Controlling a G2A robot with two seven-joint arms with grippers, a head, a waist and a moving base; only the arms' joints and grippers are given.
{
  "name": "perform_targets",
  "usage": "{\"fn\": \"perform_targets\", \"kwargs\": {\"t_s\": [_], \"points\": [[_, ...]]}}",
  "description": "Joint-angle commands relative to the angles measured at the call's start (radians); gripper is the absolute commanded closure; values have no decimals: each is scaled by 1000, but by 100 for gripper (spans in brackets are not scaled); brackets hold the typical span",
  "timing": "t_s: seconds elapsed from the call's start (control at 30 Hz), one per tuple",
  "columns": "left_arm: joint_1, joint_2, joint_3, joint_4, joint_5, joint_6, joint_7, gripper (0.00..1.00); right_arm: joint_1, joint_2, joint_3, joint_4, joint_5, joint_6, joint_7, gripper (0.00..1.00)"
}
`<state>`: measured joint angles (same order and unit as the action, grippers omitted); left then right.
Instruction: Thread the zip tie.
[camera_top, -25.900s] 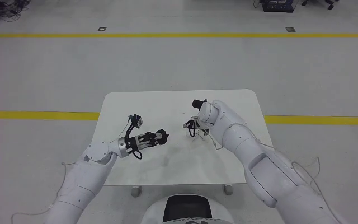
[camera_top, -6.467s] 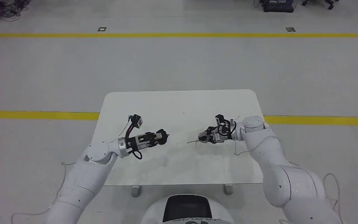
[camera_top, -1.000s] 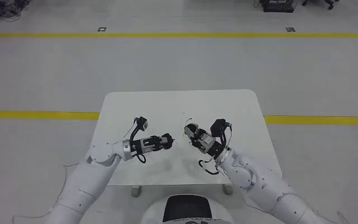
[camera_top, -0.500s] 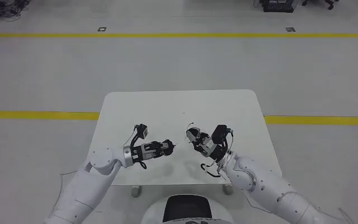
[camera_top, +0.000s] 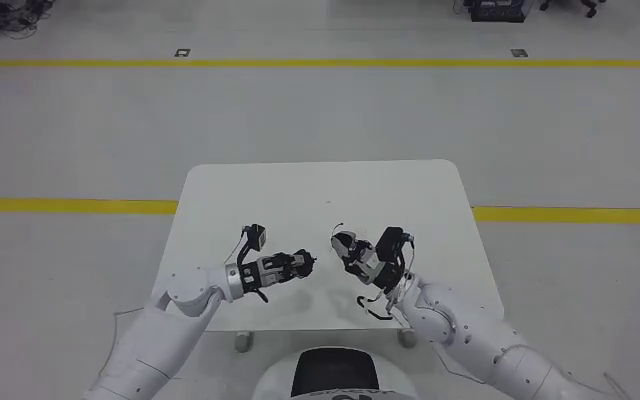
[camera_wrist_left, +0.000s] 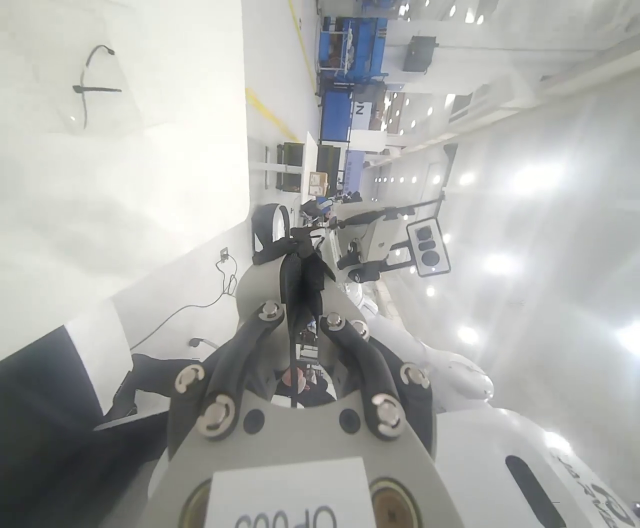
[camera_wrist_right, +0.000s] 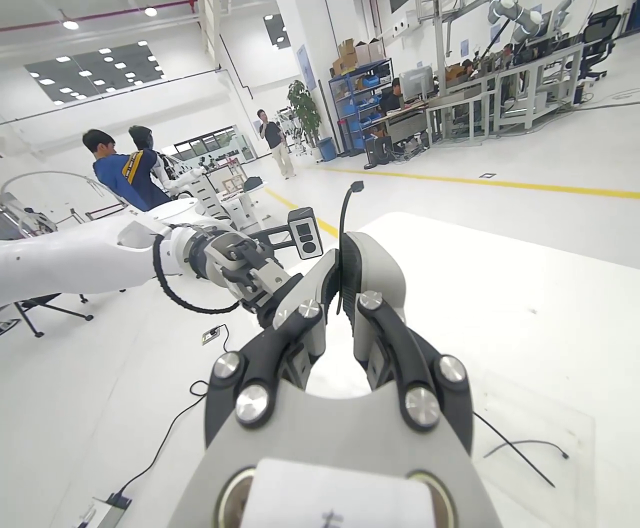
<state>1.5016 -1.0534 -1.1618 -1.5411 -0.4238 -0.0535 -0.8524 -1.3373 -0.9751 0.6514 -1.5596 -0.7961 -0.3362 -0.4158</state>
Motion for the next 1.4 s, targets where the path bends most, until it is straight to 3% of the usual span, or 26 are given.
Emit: {"fn": "perform_targets", "kwargs": {"t_s": [0.0,0.3,0.53,1.37], "points": [[-1,0,6,-1,9,1,13,100,-6,-4,0,11,-8,-4,-22,100],[-1,4,20,-28,10,13,26,100,-17,-19,-5,35,-20,-4,-62,100],[-1,4,20,-28,10,13,26,100,-20,-22,-1,29,-21,6,-51,100],[-1,4,20,-28,10,13,26,100,-10,-83,-1,69,-66,-4,-29,100]]}}
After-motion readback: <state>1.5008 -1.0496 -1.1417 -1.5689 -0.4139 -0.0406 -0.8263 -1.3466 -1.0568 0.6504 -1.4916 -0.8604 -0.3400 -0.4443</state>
